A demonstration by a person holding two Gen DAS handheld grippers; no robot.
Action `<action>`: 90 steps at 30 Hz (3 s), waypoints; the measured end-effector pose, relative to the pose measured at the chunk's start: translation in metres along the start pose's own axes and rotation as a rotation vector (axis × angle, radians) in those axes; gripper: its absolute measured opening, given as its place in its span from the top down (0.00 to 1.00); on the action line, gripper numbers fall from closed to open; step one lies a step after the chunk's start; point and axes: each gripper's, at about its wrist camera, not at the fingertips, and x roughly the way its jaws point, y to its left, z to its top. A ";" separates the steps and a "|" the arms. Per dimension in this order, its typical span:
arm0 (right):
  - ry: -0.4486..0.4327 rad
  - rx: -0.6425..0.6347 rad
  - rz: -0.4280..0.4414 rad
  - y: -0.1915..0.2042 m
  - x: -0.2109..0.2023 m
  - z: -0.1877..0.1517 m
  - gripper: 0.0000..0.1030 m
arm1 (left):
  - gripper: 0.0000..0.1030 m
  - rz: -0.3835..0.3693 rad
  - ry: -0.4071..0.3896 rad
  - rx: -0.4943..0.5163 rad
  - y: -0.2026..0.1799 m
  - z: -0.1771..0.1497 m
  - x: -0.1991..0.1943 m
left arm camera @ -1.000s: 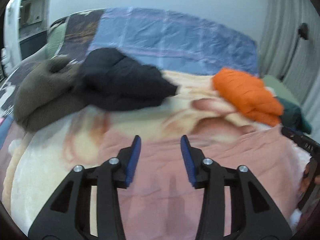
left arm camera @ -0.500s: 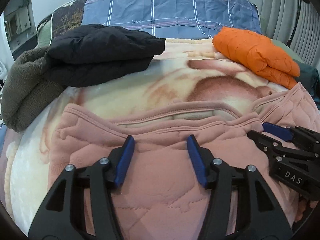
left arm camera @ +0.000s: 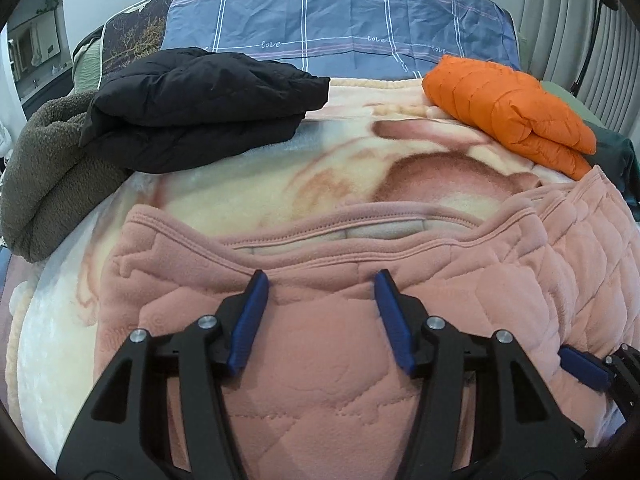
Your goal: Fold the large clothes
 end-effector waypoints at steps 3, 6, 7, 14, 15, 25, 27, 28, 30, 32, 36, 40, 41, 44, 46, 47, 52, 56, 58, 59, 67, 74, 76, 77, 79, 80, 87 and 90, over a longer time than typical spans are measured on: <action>0.016 0.020 0.021 -0.003 -0.011 0.004 0.58 | 0.45 -0.011 0.000 -0.006 0.001 -0.001 -0.001; 0.006 0.087 0.047 -0.007 -0.049 -0.003 0.58 | 0.45 -0.009 -0.003 -0.008 0.000 -0.002 -0.002; -0.004 0.080 0.067 -0.006 -0.061 -0.006 0.58 | 0.45 -0.010 -0.002 -0.010 0.000 -0.001 -0.002; 0.089 0.040 0.102 -0.002 -0.042 -0.061 0.58 | 0.45 -0.005 -0.006 -0.007 -0.002 -0.002 -0.003; 0.096 0.049 0.098 -0.001 -0.042 -0.058 0.58 | 0.45 -0.004 -0.005 -0.007 -0.002 -0.002 -0.003; 0.134 -0.050 0.016 0.012 -0.065 -0.068 0.58 | 0.45 -0.020 -0.006 -0.023 0.001 -0.001 -0.003; 0.133 -0.004 0.042 0.005 -0.059 -0.067 0.56 | 0.45 -0.030 -0.006 -0.031 0.002 -0.001 -0.004; 0.137 0.006 0.049 0.004 -0.062 -0.064 0.55 | 0.45 -0.046 -0.006 -0.042 0.005 0.001 -0.005; 0.133 -0.017 0.055 0.006 -0.068 -0.059 0.55 | 0.43 -0.122 -0.006 -0.087 0.017 0.005 -0.016; 0.124 -0.049 0.054 0.006 -0.076 -0.057 0.55 | 0.30 -0.181 -0.032 -0.137 0.032 0.007 -0.034; 0.083 -0.141 0.034 0.022 -0.088 -0.057 0.48 | 0.20 -0.115 -0.150 -0.146 0.079 0.002 -0.073; 0.017 -0.315 0.061 0.060 -0.091 -0.054 0.43 | 0.20 -0.120 -0.068 -0.208 0.122 -0.016 -0.060; 0.009 -0.350 0.065 0.069 -0.089 -0.054 0.41 | 0.20 -0.153 -0.050 -0.221 0.127 -0.019 -0.055; -0.014 -0.479 0.071 0.103 -0.084 -0.052 0.39 | 0.20 -0.293 0.010 -0.267 0.141 -0.036 -0.035; -0.026 -0.571 0.085 0.125 -0.080 -0.052 0.39 | 0.19 -0.371 0.028 -0.302 0.146 -0.043 -0.023; -0.034 -0.627 0.090 0.137 -0.079 -0.055 0.39 | 0.19 -0.403 0.031 -0.315 0.148 -0.045 -0.019; -0.042 -0.814 0.079 0.172 -0.067 -0.067 0.39 | 0.21 -0.544 0.037 -0.343 0.154 -0.047 -0.008; -0.010 -0.841 0.082 0.190 -0.052 -0.067 0.39 | 0.21 -0.637 0.062 -0.329 0.148 -0.046 0.004; -0.007 -0.847 0.074 0.199 -0.046 -0.067 0.39 | 0.20 -0.650 0.067 -0.330 0.145 -0.048 0.011; -0.013 -0.856 0.064 0.205 -0.042 -0.067 0.39 | 0.20 -0.653 0.061 -0.327 0.144 -0.049 0.011; -0.103 -0.958 -0.072 0.245 -0.017 -0.073 0.39 | 0.20 -0.658 0.033 -0.330 0.145 -0.056 0.007; -0.121 -0.745 0.064 0.223 -0.033 -0.040 0.72 | 0.61 -0.702 0.008 -0.387 0.149 -0.053 0.005; -0.129 -0.684 0.097 0.214 -0.040 -0.031 0.73 | 0.65 -0.705 -0.010 -0.391 0.149 -0.049 -0.001; -0.142 -0.647 0.116 0.208 -0.047 -0.026 0.74 | 0.66 -0.702 -0.017 -0.388 0.148 -0.046 -0.006; -0.168 -0.602 0.136 0.200 -0.059 -0.020 0.74 | 0.68 -0.706 -0.038 -0.378 0.145 -0.035 -0.018; -0.182 -0.578 0.147 0.195 -0.066 -0.018 0.74 | 0.69 -0.711 -0.048 -0.373 0.144 -0.031 -0.023; -0.348 -0.408 0.184 0.151 -0.120 0.000 0.75 | 0.70 -0.689 -0.129 -0.230 0.098 0.022 -0.084; -0.405 -0.319 0.201 0.121 -0.144 0.004 0.75 | 0.71 -0.669 -0.139 -0.170 0.068 0.046 -0.107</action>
